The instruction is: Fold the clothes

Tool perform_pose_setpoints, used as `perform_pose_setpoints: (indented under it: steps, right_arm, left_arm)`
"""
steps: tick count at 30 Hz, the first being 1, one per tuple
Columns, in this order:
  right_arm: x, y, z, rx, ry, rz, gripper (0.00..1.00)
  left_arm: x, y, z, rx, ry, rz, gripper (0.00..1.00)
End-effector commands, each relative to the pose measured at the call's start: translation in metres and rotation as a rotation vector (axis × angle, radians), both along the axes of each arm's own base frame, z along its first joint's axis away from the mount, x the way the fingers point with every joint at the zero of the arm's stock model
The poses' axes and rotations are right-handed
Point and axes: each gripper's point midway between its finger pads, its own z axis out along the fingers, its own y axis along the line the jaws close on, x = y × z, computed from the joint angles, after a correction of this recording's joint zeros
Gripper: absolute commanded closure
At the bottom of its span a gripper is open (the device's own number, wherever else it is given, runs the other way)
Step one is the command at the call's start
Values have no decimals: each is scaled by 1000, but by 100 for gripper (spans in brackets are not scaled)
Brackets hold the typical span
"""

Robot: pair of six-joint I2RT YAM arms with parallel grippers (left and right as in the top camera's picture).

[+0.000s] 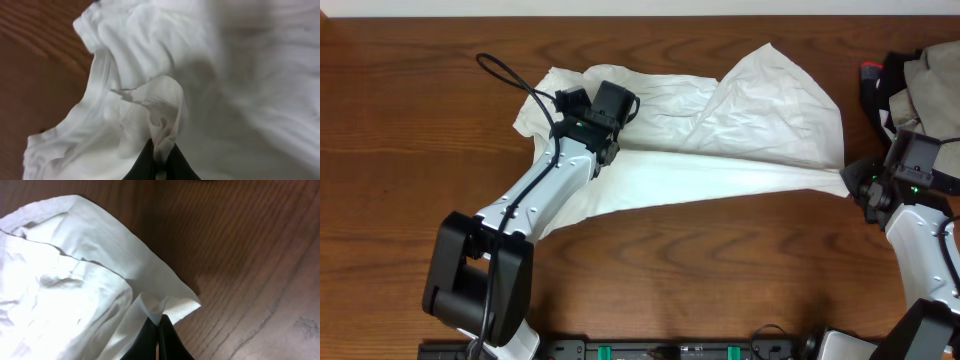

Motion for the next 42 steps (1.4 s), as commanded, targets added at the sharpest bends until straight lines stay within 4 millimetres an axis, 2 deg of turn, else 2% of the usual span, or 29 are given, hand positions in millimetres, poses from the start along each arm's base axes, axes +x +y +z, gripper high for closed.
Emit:
perform_pose_setpoints:
  steps: [1, 12, 25, 26, 28, 33, 34, 35, 36, 37, 39, 40, 42]
  right_arm:
    - [0, -2, 4, 0, -18, -20, 99]
    - [13, 9, 5, -13, -46, 10, 98]
    - [15, 5, -34, 5, 41, -14, 98]
    - [15, 4, -34, -1, 40, -17, 98]
    - [16, 0, -33, -22, 37, -28, 97]
    - [21, -4, -29, -60, 19, 1, 89]
    - [22, -4, -29, -60, 18, 2, 86]
    - [22, -4, -28, -62, 18, 6, 79]
    - [22, -4, -28, -66, 19, 11, 62]
    - [23, -4, -28, -75, 18, 25, 40]
    - [25, -5, -25, -101, 18, 65, 3]
    - [27, -5, -23, -123, 21, 101, 1]
    - [28, -5, -18, -147, 33, 148, 1]
  left_arm:
    - [9, 6, 17, 22, -65, 17, 94]
    - [22, 0, 16, 0, -114, 18, 94]
    - [33, -4, 5, -7, -131, 19, 93]
    - [33, -4, 5, -6, -129, 19, 91]
    - [32, -4, 3, -3, -124, 15, 68]
    - [32, -4, 2, 35, -104, -38, 62]
    - [32, -4, 2, 40, -100, -43, 57]
    - [31, -4, 2, 49, -95, -55, 45]
    - [31, -3, 2, 58, -88, -66, 31]
    - [30, -3, 1, 71, -77, -81, 20]
    - [26, -1, -1, 94, -50, -106, 10]
    - [22, 0, -2, 109, -28, -119, 4]
    - [15, 4, -5, 126, 9, -128, 1]
